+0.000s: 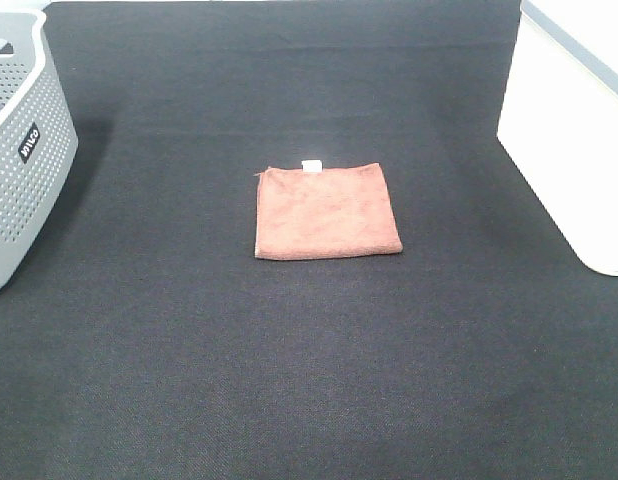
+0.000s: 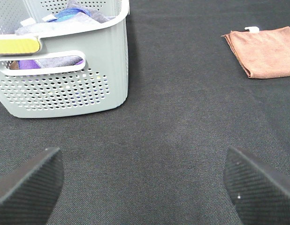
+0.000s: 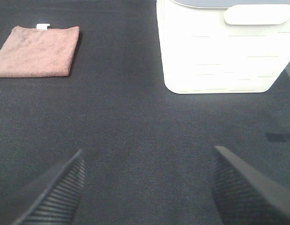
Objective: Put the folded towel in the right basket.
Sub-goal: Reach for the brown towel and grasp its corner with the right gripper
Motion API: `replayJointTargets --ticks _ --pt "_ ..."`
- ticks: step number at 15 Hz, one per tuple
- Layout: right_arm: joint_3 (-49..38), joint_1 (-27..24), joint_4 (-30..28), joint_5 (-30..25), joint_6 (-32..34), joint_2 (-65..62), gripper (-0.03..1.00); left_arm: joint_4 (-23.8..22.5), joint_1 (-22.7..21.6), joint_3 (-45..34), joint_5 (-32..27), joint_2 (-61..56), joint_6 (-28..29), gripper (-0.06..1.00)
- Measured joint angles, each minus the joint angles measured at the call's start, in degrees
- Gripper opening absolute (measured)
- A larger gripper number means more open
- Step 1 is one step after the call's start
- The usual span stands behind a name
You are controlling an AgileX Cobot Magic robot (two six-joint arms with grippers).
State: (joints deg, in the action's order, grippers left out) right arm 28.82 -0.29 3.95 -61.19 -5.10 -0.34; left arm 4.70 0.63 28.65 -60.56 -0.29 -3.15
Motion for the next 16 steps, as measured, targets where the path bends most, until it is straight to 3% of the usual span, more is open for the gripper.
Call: replayJointTargets --ticks 16 --pt "0.0 0.0 0.0 0.0 0.0 0.0 0.7 0.0 0.0 0.0 0.0 0.0 0.0 0.88"
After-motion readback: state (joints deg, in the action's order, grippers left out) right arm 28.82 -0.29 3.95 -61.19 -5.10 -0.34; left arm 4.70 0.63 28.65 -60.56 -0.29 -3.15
